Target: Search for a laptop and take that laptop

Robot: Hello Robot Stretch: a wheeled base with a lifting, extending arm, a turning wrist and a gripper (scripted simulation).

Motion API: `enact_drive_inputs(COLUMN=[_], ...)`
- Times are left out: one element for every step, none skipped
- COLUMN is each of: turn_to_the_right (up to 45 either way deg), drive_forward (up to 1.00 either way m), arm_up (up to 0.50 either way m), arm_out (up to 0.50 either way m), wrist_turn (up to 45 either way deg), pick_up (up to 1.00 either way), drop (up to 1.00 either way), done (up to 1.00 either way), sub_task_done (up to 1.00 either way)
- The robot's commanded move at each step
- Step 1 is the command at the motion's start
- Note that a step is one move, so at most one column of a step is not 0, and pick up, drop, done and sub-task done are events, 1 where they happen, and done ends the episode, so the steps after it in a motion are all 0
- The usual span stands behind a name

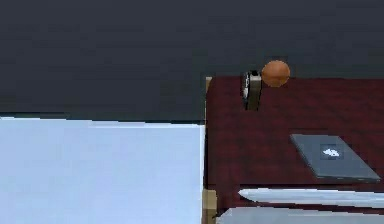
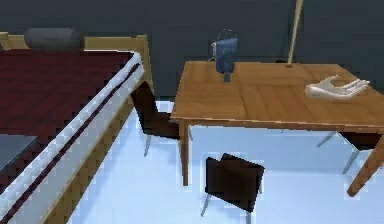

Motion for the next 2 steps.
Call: enact_drive_inputs(turn_to_the_right=[45.0,15.0], drive_forward=[0.0,0.0], arm_up=[0.0,0.0], arm_out=[0.0,0.0], wrist_turn=[0.0,0.0], pick_up=[0.0,0.0], drop=[0.0,0.0], done=[0.0,0.0], sub_task_done=[0.0,0.0])
